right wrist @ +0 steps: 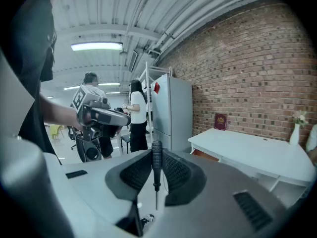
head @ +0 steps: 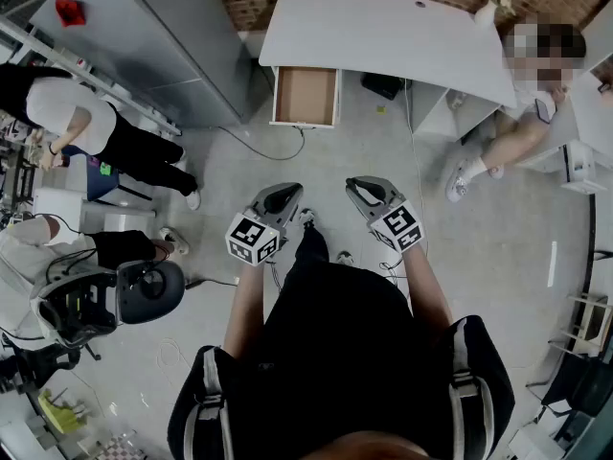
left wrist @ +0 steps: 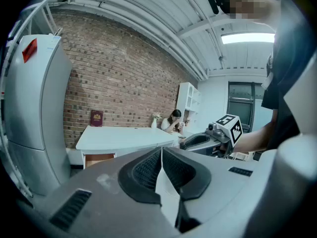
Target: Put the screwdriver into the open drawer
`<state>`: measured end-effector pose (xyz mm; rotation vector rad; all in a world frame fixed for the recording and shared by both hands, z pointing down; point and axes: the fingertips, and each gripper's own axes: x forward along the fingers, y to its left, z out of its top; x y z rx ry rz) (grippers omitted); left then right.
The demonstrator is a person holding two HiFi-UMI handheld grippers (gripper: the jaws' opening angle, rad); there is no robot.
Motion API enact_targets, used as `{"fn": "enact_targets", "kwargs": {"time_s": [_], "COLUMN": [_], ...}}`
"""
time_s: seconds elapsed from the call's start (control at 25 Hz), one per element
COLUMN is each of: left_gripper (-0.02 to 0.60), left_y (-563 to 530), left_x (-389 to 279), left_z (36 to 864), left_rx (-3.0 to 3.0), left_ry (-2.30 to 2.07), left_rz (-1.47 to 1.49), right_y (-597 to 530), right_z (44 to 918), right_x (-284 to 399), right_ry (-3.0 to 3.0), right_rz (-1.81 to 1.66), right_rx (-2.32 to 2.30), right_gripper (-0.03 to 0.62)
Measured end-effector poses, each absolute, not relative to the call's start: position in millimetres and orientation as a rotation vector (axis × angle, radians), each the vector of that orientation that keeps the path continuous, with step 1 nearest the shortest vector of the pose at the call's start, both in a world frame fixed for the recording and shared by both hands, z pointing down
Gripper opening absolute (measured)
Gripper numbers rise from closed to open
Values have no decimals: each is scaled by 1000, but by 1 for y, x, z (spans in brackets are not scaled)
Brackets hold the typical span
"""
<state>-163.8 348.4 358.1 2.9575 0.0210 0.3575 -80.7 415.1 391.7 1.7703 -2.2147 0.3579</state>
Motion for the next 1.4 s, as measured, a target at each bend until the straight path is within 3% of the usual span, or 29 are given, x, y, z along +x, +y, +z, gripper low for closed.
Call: {"fn": "enact_targets", "kwargs": {"time_s": [1.4], "left_gripper": [20], "left_y": [202], "left_x": [-116], "left_z": [365], "left_rx": [2912], "left_ry": [65], "left_rz": [357], "right_y": [275], "right_z": [404], "right_x": [-46], "right_ry": [-2185], "right_rz": [417], "right_rx": [1709], "right_gripper": [123]}}
